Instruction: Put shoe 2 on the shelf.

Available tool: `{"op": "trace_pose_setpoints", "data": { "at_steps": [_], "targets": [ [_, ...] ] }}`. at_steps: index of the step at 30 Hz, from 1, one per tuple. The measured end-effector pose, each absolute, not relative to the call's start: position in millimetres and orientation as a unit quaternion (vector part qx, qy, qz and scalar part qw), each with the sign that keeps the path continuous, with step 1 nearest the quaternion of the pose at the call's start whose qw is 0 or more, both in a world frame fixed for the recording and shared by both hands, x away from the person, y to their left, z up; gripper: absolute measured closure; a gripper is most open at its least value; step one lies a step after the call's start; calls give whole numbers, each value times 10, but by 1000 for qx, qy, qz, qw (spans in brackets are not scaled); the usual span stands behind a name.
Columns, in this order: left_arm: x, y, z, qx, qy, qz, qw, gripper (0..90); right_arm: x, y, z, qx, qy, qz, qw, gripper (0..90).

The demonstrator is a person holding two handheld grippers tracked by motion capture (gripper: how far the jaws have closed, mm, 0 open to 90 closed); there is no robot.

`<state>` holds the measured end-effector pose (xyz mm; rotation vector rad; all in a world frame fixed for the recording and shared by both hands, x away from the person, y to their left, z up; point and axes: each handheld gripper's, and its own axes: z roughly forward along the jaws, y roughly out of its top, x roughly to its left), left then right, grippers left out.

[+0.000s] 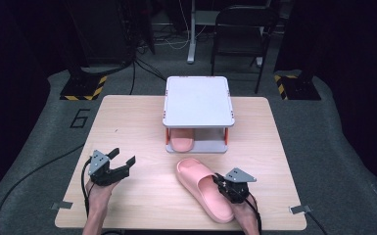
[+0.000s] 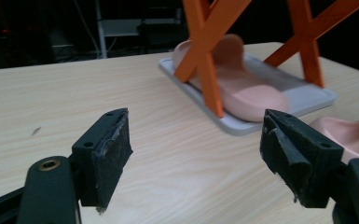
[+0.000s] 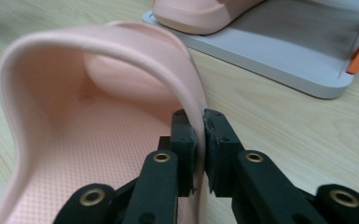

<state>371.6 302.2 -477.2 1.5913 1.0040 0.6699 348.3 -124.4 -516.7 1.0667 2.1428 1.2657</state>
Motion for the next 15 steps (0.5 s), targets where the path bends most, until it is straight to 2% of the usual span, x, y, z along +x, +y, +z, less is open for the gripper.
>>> {"op": "trace_pose_setpoints", "data": {
  "at_steps": [9,15],
  "targets": [
    [3936,2586,-4286,700,347,251,572,239,3485,-1431,-4930,400,744,479,239,834],
    [4248,2213,-3979,719,313,226,577,238,3644,-1519,-4891,434,725,461,270,829]
  ]
}}
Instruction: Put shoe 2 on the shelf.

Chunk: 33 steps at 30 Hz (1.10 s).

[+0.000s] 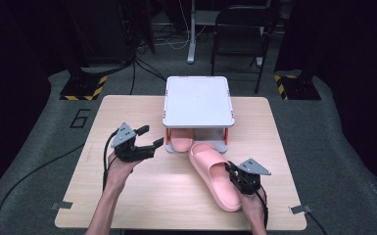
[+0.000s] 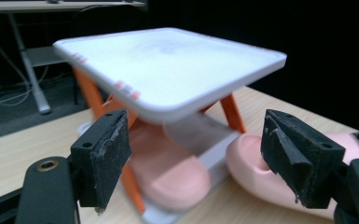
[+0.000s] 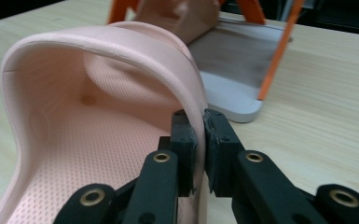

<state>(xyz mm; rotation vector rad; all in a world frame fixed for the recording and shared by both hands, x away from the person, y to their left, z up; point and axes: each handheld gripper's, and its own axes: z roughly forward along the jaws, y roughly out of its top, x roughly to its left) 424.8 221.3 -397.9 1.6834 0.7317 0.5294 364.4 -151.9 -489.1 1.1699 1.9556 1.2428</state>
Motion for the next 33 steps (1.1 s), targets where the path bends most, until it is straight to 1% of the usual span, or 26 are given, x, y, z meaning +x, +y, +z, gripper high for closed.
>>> {"op": "trace_pose_setpoints", "data": {
  "at_steps": [2,6,9,10,13,17,20,26,31,33],
  "targets": [
    [4375,2107,-3922,729,311,215,571,238,3703,-1533,-4889,442,723,452,278,830],
    [4617,1909,-3879,749,304,216,547,246,3845,-1554,-4898,454,718,439,291,827],
    [4739,1808,-3867,745,304,226,549,268,3937,-1563,-4898,461,714,437,295,821],
    [4775,1781,-3859,747,307,223,547,273,3973,-1567,-4907,461,710,439,301,822],
    [4892,1704,-3860,747,318,224,540,281,4089,-1549,-4920,469,712,427,301,819],
    [4963,1655,-3890,752,326,228,525,296,4212,-1482,-4945,471,713,409,319,813],
    [4993,1650,-3925,758,331,223,516,301,4298,-1442,-4945,479,708,407,323,805],
    [5019,1665,-3945,752,337,231,518,310,4478,-1285,-4950,480,702,399,343,794],
    [5019,1677,-3947,753,335,234,516,318,4595,-1203,-4976,494,696,401,332,770],
    [5020,1680,-3949,753,333,235,516,322,4613,-1220,-4978,497,693,411,322,736]
  ]
}}
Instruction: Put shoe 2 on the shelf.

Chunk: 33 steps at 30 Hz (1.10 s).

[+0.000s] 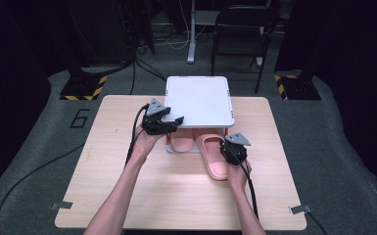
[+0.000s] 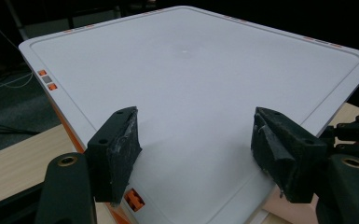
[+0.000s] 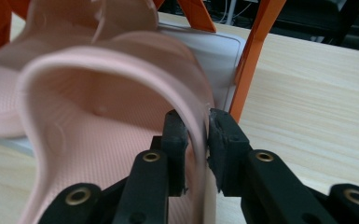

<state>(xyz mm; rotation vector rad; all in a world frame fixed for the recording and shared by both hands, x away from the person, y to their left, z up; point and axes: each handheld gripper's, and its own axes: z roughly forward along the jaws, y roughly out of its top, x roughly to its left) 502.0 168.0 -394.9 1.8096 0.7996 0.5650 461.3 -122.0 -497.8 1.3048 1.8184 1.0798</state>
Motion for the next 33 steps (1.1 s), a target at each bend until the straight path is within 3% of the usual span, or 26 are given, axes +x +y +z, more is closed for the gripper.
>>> {"op": "trace_pose_setpoints", "data": {
  "at_steps": [10,18,26,33],
  "targets": [
    [5015,1689,-3945,754,334,235,515,322,4483,-1534,-4917,433,729,460,263,376],
    [5017,1688,-3947,753,335,237,514,322,4098,-1845,-4955,395,740,498,219,228],
    [5017,1690,-3945,754,335,237,514,322,3700,-1861,-5044,375,753,492,226,190],
    [5015,1688,-3944,753,336,236,513,322,3589,-1881,-5183,355,780,470,209,206]
  ]
}}
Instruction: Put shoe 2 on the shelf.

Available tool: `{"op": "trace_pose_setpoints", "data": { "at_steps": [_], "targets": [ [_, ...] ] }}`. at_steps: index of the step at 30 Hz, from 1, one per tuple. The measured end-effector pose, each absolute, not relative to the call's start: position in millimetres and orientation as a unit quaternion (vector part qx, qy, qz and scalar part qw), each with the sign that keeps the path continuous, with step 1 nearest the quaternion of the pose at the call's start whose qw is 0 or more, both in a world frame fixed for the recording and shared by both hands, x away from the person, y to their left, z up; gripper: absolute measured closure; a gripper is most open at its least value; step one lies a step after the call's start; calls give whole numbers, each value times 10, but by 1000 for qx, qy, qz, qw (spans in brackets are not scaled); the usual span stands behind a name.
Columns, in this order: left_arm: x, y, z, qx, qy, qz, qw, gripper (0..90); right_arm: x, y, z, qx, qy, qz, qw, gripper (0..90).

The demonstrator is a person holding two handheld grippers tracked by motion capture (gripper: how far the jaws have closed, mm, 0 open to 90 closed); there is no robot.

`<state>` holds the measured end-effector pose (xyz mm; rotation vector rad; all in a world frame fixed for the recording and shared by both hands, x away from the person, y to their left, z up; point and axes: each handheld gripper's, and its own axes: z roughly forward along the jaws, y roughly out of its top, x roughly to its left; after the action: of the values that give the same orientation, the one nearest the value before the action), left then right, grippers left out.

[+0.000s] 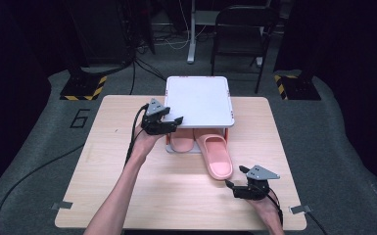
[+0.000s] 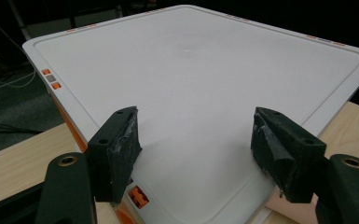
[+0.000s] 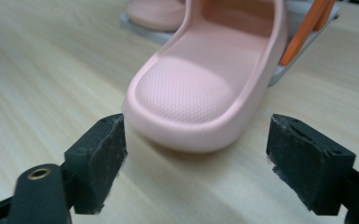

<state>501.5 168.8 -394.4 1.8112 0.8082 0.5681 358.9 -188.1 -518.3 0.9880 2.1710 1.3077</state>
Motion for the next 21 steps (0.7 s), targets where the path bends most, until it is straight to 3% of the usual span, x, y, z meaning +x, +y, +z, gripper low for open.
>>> {"op": "trace_pose_setpoints", "data": {
  "at_steps": [7,21],
  "targets": [
    [5013,1687,-3942,753,338,237,512,322,3675,-1798,-5214,342,800,444,213,297],
    [5015,1692,-3939,755,338,234,511,322,3921,-1577,-5169,369,774,449,252,286]
  ]
}}
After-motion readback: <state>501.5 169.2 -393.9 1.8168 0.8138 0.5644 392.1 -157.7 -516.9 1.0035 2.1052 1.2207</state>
